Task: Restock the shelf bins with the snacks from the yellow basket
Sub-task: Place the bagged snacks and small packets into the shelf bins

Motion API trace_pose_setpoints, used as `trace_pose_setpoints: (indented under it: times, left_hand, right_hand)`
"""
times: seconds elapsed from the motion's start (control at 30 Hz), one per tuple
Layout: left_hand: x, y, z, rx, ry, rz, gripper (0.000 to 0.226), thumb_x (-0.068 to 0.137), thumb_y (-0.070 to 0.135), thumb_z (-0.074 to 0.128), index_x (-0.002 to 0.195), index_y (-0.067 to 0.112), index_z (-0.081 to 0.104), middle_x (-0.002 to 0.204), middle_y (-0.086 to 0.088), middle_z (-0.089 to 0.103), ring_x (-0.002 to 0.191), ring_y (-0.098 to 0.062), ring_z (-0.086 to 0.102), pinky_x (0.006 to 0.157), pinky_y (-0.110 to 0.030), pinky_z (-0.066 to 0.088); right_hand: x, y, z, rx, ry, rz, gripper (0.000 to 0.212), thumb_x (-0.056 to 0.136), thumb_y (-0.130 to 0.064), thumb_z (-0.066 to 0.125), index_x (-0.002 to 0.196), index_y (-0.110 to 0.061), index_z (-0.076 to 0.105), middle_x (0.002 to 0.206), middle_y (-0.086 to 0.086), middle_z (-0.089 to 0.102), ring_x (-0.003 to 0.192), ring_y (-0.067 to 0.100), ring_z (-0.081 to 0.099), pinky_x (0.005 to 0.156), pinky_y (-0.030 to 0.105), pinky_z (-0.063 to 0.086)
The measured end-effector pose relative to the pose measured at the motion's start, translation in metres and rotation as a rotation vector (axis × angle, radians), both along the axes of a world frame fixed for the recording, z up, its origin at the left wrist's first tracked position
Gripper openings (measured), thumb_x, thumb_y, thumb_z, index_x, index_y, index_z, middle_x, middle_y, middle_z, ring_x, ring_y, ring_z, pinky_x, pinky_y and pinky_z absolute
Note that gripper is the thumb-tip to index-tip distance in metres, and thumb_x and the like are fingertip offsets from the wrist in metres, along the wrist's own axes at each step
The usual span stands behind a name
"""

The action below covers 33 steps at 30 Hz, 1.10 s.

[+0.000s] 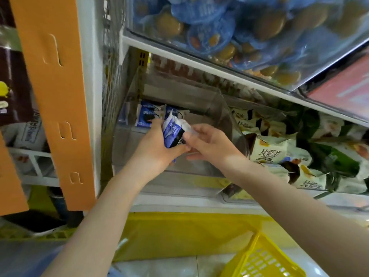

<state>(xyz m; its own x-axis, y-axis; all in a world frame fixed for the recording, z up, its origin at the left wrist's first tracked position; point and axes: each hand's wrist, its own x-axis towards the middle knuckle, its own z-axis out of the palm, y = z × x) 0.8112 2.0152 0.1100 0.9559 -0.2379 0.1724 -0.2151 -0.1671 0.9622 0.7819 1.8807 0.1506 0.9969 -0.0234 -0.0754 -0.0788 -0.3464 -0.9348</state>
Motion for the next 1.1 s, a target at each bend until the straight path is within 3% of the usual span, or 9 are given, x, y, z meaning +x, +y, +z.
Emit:
trace_pose_setpoints:
  times: [0.1,0.3,0.43,0.57,0.7,0.83,0.9,1.0,1.1]
  left_hand:
    - [-0.003,-0.002,0.005,-0.058,0.069,-0.080,0.044,0.070,0.028,0.077,0.100,0.028,0.046,0.092,0.016,0.059,0.065,0.013,0.060,0.057,-0.008,0.050]
    - [-0.012,0.001,0.013,-0.376,0.270,-0.186,0.062,0.062,0.041,0.070,0.116,0.015,0.052,0.101,-0.004,0.070,0.082,-0.017,0.070,0.081,-0.033,0.055]
    - [-0.018,-0.007,0.014,-0.572,0.388,-0.179,0.029,0.092,0.016,0.052,0.120,0.009,0.053,0.096,-0.006,0.071,0.070,-0.020,0.070,0.058,-0.025,0.056]
    - [-0.015,-0.010,0.016,-0.711,0.474,-0.215,0.035,0.088,0.025,0.054,0.120,0.010,0.056,0.104,-0.008,0.071,0.092,-0.023,0.068,0.069,-0.035,0.059]
    - [-0.016,-0.012,0.015,-0.738,0.505,-0.245,0.056,0.074,0.033,0.061,0.123,0.007,0.054,0.107,-0.011,0.070,0.095,-0.024,0.068,0.076,-0.037,0.058]
    - [-0.013,-0.015,0.012,-0.734,0.446,-0.075,0.028,0.085,0.005,0.058,0.112,0.013,0.057,0.103,-0.012,0.069,0.086,-0.019,0.070,0.074,-0.031,0.058]
    - [-0.012,-0.016,0.010,-0.754,0.356,0.042,0.030,0.085,-0.005,0.057,0.105,0.017,0.056,0.099,-0.008,0.069,0.079,-0.016,0.070,0.065,-0.027,0.058]
    - [-0.012,-0.017,0.011,-0.694,0.170,0.201,0.045,0.081,-0.004,0.064,0.120,0.014,0.051,0.113,-0.008,0.065,0.096,-0.020,0.066,0.078,-0.034,0.056]
    - [-0.013,-0.018,0.011,-0.603,-0.034,0.292,0.048,0.076,0.000,0.070,0.112,0.023,0.049,0.113,0.000,0.062,0.099,-0.008,0.063,0.079,-0.028,0.054]
  right_hand:
    - [-0.006,-0.004,0.006,-0.044,-0.074,0.010,0.008,0.089,-0.011,0.059,0.097,-0.007,0.060,0.079,0.005,0.062,0.057,0.001,0.062,0.056,0.016,0.054]
    - [-0.010,-0.022,0.016,0.161,-0.211,-0.193,0.010,0.092,-0.018,0.056,0.085,-0.013,0.061,0.062,-0.005,0.070,0.055,0.005,0.066,0.051,0.015,0.052]
    - [-0.014,-0.026,0.011,0.267,-0.175,-0.217,0.012,0.094,-0.020,0.051,0.093,-0.011,0.059,0.072,0.000,0.073,0.063,0.009,0.070,0.055,0.014,0.053]
    - [-0.014,-0.030,0.005,0.265,-0.212,-0.254,0.008,0.093,-0.017,0.052,0.093,-0.011,0.058,0.079,0.003,0.073,0.069,0.012,0.071,0.057,0.016,0.054]
    - [-0.023,-0.031,0.002,-0.031,-0.465,-0.075,0.020,0.088,-0.002,0.056,0.080,-0.019,0.060,0.087,-0.004,0.068,0.085,0.009,0.067,0.073,0.021,0.054]
    - [-0.038,-0.028,0.004,-0.401,-0.567,0.073,0.035,0.085,0.005,0.059,0.092,-0.029,0.061,0.103,-0.010,0.063,0.098,0.002,0.061,0.085,0.022,0.052]
    - [-0.042,-0.022,0.006,-0.304,-0.440,0.073,0.036,0.086,0.004,0.058,0.097,-0.030,0.061,0.109,-0.008,0.063,0.099,0.004,0.063,0.084,0.026,0.054]
    - [-0.047,-0.014,0.008,0.061,-0.171,0.077,0.030,0.094,-0.004,0.048,0.111,-0.026,0.059,0.115,0.000,0.063,0.097,0.006,0.066,0.074,0.022,0.056]
    - [-0.046,-0.012,0.010,0.319,-0.002,0.037,0.028,0.097,-0.025,0.043,0.122,-0.020,0.052,0.114,0.007,0.065,0.095,0.015,0.068,0.075,0.028,0.057]
